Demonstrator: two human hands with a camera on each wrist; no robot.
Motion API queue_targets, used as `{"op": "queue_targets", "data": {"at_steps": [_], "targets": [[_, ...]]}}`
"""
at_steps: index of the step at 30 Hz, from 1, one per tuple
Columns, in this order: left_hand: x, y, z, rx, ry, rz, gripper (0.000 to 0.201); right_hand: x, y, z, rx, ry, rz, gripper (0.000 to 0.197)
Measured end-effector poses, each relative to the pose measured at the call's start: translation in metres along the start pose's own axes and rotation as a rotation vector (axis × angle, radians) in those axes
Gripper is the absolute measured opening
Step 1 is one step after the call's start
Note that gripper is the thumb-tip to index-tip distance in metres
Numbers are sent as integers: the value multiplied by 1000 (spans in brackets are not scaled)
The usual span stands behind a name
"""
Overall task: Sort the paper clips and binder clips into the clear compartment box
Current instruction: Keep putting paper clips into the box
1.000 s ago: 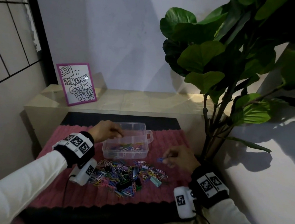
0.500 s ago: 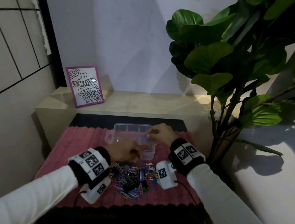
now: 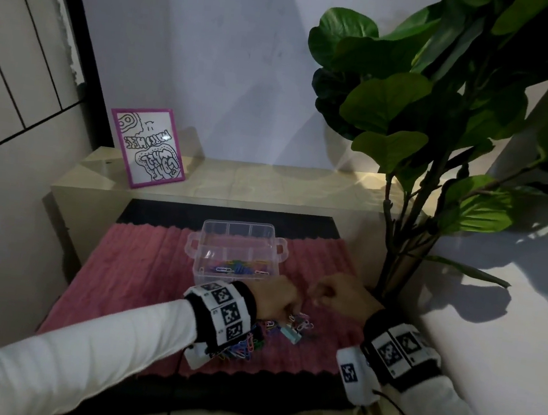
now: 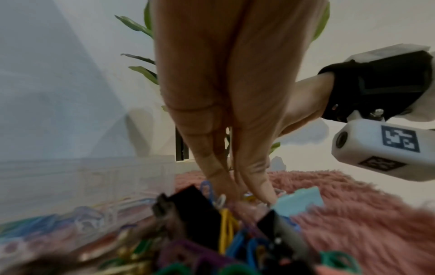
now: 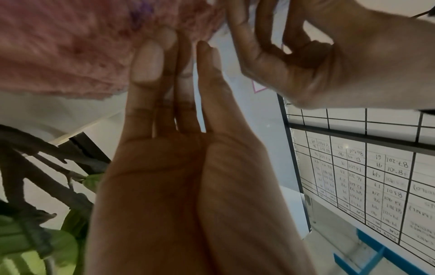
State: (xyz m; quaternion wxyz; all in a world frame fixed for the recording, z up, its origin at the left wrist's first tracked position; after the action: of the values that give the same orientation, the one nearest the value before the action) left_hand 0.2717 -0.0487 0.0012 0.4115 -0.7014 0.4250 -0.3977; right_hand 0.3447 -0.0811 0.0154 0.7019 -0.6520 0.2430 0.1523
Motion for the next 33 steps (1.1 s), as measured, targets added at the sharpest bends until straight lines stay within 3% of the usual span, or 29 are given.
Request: {"op": "queue_targets", "data": {"at_steps": [3, 6, 10, 17, 21, 24, 28, 33], "targets": [[4, 4, 7, -36, -31, 72, 37, 0, 14, -6, -51, -7, 37, 14], [2, 6, 11, -131, -56, 29, 32, -2, 27, -1, -90, -15, 29, 19], [-5, 3, 11, -142, -50, -37, 28, 0, 40, 7, -123, 5, -2, 24], [-30, -25, -3, -47, -59, -406, 12, 8, 37, 1, -49, 7, 34, 7], [-55, -52, -19, 58, -68, -478, 7, 12, 29, -5, 29, 33, 195, 28], [-85, -74, -32, 168, -143, -601, 9, 17, 25, -9, 83, 71, 296, 28], [-130, -91, -40, 323, -301, -440, 12, 17, 25, -9, 133, 100, 417, 24], [-146, -66, -32, 227, -367, -332, 28, 3, 20, -2, 157, 68, 446, 17]]}}
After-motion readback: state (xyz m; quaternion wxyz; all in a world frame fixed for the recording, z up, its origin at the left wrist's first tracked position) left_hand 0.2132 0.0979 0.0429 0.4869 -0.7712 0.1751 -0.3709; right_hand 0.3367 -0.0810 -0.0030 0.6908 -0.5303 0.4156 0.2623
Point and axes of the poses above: each hand's wrist, its own z-axis towards the middle knuckle, its own y-axis out of the palm, x = y × z, the point moved 9 cm from there along z, towards the middle knuckle, and after that the axes turned 14 degrees about -y, right-handed, at the moved point
